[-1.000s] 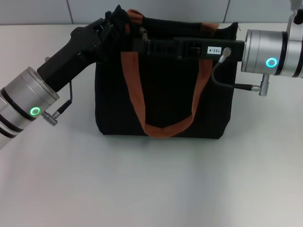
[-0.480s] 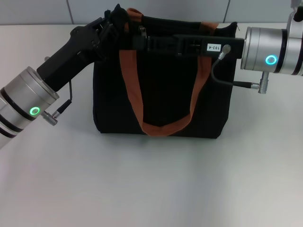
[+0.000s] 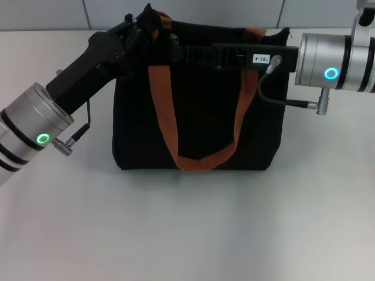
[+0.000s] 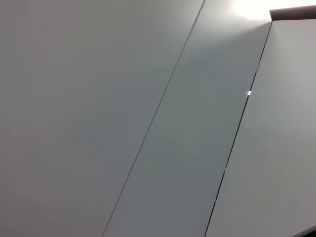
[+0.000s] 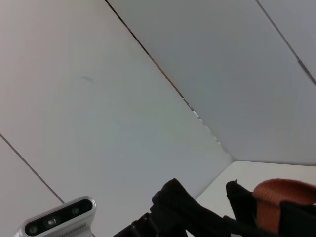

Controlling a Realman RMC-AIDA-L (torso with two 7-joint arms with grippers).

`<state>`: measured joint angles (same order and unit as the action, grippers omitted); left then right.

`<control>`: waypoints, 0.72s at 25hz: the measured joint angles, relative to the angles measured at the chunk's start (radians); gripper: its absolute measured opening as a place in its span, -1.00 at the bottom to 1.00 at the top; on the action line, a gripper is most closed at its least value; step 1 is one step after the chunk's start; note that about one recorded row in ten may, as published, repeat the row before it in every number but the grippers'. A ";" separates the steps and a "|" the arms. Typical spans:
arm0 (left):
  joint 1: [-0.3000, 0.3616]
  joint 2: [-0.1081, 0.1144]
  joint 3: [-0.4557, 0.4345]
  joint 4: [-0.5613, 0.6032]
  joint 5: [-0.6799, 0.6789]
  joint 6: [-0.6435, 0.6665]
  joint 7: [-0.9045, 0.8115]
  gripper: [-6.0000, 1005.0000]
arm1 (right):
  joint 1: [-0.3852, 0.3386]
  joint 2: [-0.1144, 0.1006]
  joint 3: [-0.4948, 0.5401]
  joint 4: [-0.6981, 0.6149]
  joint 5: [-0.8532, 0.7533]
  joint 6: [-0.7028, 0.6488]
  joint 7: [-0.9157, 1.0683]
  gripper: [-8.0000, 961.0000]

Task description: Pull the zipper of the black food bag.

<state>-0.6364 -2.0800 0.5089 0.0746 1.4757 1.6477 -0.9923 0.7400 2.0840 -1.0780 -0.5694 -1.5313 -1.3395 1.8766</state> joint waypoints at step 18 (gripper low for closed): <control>0.002 0.000 0.001 -0.010 0.000 -0.006 0.004 -0.89 | 0.012 0.002 -0.038 0.005 0.002 0.023 0.007 -0.94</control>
<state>-0.6340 -2.0800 0.5096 0.0647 1.4760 1.6418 -0.9879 0.7520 2.0863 -1.1160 -0.5643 -1.5292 -1.3166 1.8832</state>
